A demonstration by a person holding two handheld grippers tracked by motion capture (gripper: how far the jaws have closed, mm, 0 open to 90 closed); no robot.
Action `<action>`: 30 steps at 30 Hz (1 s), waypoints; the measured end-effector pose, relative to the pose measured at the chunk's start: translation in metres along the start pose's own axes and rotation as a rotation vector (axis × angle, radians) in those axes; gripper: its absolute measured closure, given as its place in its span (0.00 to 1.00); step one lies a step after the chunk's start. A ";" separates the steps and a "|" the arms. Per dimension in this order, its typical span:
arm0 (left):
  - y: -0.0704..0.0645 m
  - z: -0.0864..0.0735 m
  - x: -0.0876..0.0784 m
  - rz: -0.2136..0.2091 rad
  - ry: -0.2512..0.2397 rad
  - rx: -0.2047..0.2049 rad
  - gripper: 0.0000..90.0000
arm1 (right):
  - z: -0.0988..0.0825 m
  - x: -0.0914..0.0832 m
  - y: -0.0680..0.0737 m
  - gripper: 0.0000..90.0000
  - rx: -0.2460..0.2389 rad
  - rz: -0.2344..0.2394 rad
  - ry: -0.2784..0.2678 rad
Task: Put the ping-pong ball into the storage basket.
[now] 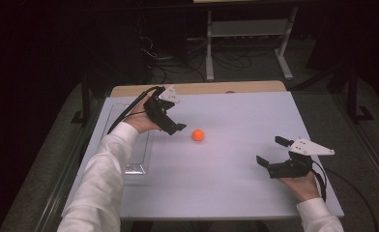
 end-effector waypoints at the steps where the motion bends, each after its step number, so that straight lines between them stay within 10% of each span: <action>1: 0.000 0.000 0.001 -0.001 0.001 -0.003 0.00 | 0.000 0.000 0.000 0.00 0.000 0.000 0.000; 30: 0.011 0.014 0.033 -0.047 0.047 0.025 0.00 | 0.002 -0.003 -0.001 0.00 0.006 0.004 -0.016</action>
Point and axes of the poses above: each handheld gripper's, and its own axes: x roughly forward along the jaws, z roughly out of its top, y roughly to its left, the point moved 8 cm from there along x, roughly forward along the jaws, and after that the axes turned 10 degrees about x, right-handed, at the moved point
